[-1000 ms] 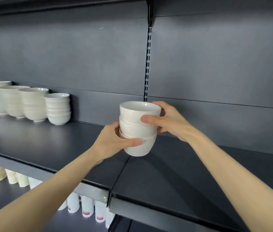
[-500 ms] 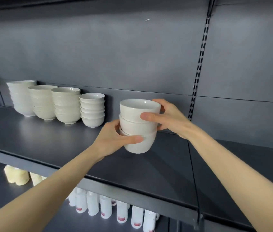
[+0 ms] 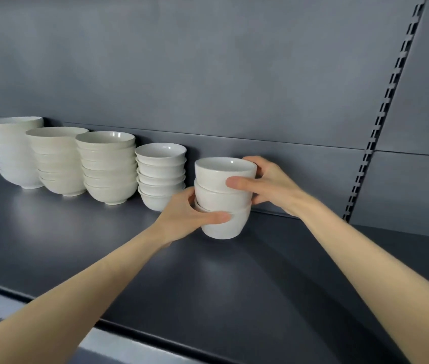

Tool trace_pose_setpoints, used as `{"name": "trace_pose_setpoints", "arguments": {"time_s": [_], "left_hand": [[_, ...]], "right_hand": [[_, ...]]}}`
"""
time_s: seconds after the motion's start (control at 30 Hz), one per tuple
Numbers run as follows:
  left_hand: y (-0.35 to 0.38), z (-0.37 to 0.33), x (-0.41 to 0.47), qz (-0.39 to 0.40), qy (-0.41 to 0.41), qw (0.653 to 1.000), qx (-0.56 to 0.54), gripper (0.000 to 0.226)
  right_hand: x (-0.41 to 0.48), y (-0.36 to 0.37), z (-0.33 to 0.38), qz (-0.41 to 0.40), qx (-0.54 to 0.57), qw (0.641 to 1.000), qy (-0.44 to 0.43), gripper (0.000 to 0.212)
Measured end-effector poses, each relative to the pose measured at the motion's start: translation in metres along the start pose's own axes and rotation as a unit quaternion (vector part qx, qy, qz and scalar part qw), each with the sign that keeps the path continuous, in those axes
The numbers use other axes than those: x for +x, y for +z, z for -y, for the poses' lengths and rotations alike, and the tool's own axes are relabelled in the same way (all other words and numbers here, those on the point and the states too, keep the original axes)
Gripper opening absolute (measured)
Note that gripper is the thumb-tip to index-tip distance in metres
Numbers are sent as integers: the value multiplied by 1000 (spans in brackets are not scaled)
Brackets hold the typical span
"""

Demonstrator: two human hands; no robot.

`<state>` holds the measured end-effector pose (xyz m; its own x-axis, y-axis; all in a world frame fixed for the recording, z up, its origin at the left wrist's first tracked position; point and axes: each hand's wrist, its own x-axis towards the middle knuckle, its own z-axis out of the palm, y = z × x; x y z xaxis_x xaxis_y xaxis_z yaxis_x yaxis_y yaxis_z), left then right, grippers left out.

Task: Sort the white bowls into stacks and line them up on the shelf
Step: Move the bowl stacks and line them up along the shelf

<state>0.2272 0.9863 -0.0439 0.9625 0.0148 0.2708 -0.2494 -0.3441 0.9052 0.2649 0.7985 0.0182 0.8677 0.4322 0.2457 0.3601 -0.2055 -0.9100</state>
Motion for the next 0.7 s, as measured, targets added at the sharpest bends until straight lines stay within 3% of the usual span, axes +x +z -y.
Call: {"name": "trace_pose_setpoints", "arguments": {"time_s": [0.13, 0.47, 0.7], "left_hand": [[-19, 19, 24, 41, 8, 999, -1, 58], [-53, 58, 49, 145, 38, 988, -24, 74], [-55, 69, 54, 159, 43, 985, -50, 79]], "right_hand": [[16, 20, -6, -44, -3, 999, 15, 46], [23, 64, -11, -127, -25, 991, 44, 41], [26, 73, -13, -151, -32, 987, 43, 44]]}}
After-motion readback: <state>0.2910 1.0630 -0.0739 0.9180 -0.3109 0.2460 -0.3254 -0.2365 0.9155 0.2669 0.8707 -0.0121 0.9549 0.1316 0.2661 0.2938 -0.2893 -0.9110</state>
